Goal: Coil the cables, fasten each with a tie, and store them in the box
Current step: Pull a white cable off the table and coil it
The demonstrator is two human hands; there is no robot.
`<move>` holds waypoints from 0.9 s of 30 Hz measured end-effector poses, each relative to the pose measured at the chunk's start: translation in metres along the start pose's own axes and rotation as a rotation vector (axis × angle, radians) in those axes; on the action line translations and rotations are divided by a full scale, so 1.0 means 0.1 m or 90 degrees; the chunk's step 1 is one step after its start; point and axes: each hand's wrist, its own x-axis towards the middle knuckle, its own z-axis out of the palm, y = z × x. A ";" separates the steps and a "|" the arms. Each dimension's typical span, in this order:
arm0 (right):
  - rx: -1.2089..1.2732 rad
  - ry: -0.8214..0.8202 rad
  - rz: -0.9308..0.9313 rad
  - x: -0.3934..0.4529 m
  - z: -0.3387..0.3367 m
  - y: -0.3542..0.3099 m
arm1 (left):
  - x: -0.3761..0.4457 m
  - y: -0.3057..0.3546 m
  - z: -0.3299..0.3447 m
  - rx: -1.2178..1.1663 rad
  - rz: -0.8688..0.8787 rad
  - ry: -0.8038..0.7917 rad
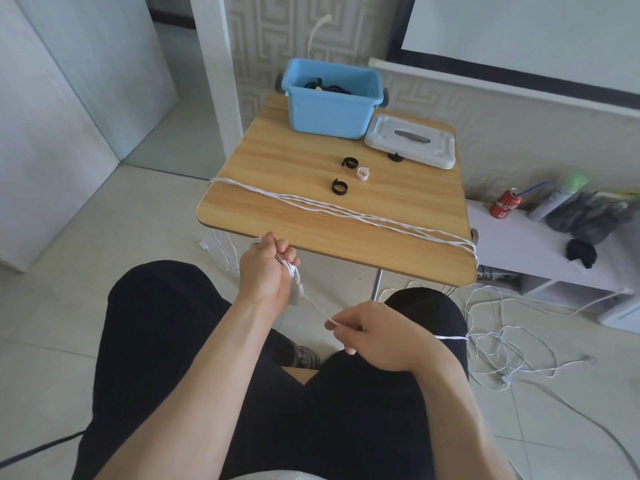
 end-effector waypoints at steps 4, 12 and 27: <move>-0.037 -0.015 0.005 -0.04 -0.02 -0.05 | 0.02 -0.06 -0.06 0.038 -0.069 -0.004; -0.048 0.040 0.092 0.06 0.02 0.04 | 0.16 0.10 -0.17 -0.294 -0.090 0.083; 0.164 0.457 0.032 0.12 -0.12 0.00 | -0.20 0.08 -0.18 0.677 -0.181 -0.508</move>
